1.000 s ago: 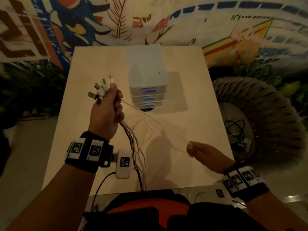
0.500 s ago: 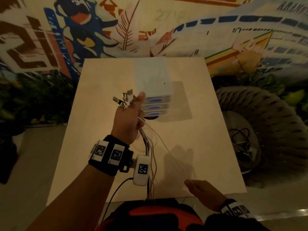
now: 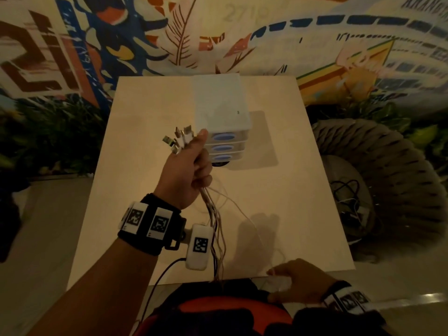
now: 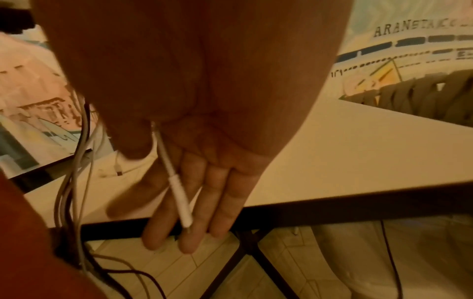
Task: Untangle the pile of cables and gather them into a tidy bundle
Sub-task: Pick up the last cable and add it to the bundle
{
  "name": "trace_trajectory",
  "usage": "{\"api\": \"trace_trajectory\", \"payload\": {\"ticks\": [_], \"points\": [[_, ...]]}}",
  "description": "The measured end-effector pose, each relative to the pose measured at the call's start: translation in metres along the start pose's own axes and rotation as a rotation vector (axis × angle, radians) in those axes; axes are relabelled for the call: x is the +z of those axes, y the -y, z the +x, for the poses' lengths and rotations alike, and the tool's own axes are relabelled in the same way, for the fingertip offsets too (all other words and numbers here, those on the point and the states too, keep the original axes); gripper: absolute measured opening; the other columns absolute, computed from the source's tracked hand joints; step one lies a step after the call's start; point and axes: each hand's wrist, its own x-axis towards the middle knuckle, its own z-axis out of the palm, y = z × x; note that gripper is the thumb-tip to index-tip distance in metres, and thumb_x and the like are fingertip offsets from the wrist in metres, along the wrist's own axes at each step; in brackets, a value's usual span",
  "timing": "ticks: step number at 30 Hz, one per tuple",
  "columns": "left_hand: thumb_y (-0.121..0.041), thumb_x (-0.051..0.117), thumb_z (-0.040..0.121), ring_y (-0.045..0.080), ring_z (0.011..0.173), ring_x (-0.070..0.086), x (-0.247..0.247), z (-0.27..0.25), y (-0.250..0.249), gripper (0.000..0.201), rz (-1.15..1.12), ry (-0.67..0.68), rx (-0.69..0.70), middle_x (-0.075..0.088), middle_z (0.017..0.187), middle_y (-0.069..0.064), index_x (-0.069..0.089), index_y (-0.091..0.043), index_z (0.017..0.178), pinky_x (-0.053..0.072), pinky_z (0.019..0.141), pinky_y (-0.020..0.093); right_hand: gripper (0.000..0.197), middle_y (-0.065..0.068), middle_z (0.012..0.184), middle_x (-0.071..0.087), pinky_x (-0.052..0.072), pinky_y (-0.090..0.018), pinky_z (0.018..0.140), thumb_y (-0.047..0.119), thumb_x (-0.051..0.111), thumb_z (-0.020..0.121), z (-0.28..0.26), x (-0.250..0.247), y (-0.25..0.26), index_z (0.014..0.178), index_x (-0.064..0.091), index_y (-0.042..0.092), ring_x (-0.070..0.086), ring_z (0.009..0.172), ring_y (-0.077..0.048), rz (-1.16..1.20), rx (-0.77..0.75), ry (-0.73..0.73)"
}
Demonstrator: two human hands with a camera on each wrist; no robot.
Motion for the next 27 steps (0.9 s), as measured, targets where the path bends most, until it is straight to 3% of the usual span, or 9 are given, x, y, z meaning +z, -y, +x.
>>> {"api": "trace_trajectory", "payload": {"ticks": [4,8,12,14,15,18,20,23,27], "points": [[-0.032,0.047,0.105,0.011,0.045,0.009,0.006,-0.01,0.003,0.046,0.033,0.082,-0.042,0.013,0.057,-0.003,0.036,-0.026,0.061,0.013,0.042,0.021,0.102,0.026,0.138,0.055,0.045,-0.015,0.096,0.094,0.061,0.06,-0.022,-0.058,0.028,0.147,0.043,0.046,0.055,0.108,0.013,0.038,-0.047,-0.211],[-0.037,0.054,0.094,0.013,0.046,0.008,0.019,-0.018,0.007,0.044,0.077,0.186,-0.038,0.01,0.059,0.001,0.034,-0.025,0.058,0.009,0.046,0.027,0.099,0.03,0.142,0.047,0.039,-0.013,0.101,0.078,0.073,0.065,-0.025,-0.114,0.09,0.151,0.034,0.048,0.046,0.118,0.019,0.208,-0.344,-0.457],[-0.035,0.052,0.101,0.014,0.041,0.016,0.03,-0.021,0.012,0.048,0.163,0.215,0.053,0.02,0.051,-0.001,0.033,-0.02,0.059,0.017,0.044,0.027,0.043,0.009,0.122,0.071,0.049,-0.037,0.107,0.032,0.079,0.085,0.024,-0.127,0.149,0.125,0.065,0.028,0.064,0.116,-0.007,0.458,-0.528,-0.248],[-0.033,0.053,0.103,0.018,0.041,0.023,0.028,-0.021,0.01,0.051,0.231,0.155,0.109,0.024,0.05,0.002,0.038,-0.016,0.057,0.029,0.046,0.028,0.013,0.002,0.096,0.078,0.059,-0.037,0.09,0.01,0.063,0.098,0.04,-0.122,0.16,0.11,0.067,0.012,0.073,0.092,-0.015,0.6,-0.556,-0.142],[-0.034,0.053,0.103,0.02,0.041,0.029,0.024,-0.02,0.008,0.052,0.255,0.127,0.132,0.026,0.051,0.004,0.042,-0.013,0.056,0.036,0.049,0.03,0.013,0.001,0.084,0.077,0.06,-0.031,0.078,0.011,0.055,0.103,0.044,-0.118,0.163,0.104,0.068,0.01,0.073,0.08,-0.018,0.633,-0.566,-0.137],[-0.035,0.047,0.106,0.023,0.047,0.043,0.008,-0.019,0.001,0.053,0.266,0.047,0.133,0.029,0.055,0.007,0.051,-0.014,0.056,0.049,0.06,0.032,0.033,-0.003,0.057,0.055,0.05,-0.035,0.06,0.034,0.054,0.104,0.051,-0.111,0.167,0.083,0.07,0.014,0.054,0.053,-0.022,0.689,-0.501,-0.172],[-0.039,0.046,0.106,0.019,0.046,0.03,-0.006,-0.018,-0.002,0.053,0.199,0.004,0.084,0.021,0.057,0.007,0.037,-0.017,0.059,0.039,0.055,0.032,0.04,-0.001,0.056,0.045,0.046,-0.033,0.06,0.043,0.059,0.098,0.058,-0.106,0.165,0.077,0.062,0.01,0.046,0.049,-0.016,0.705,-0.443,-0.148],[-0.041,0.047,0.105,0.016,0.048,0.012,-0.02,-0.017,-0.003,0.05,0.082,-0.002,0.039,0.01,0.063,0.005,0.016,-0.019,0.073,0.026,0.047,0.028,0.045,-0.002,0.055,0.042,0.044,-0.031,0.058,0.037,0.066,0.094,0.066,-0.095,0.16,0.076,0.055,-0.003,0.043,0.048,-0.016,0.742,-0.422,-0.054],[-0.042,0.048,0.105,0.013,0.046,0.012,-0.031,-0.02,-0.013,0.051,0.009,0.004,0.031,0.012,0.059,-0.001,0.013,-0.02,0.075,0.023,0.043,0.026,0.047,0.005,0.049,0.041,0.046,-0.033,0.062,0.027,0.062,0.099,0.083,-0.067,0.137,0.056,0.045,0.018,0.044,0.043,-0.012,0.755,-0.349,0.067]]}}
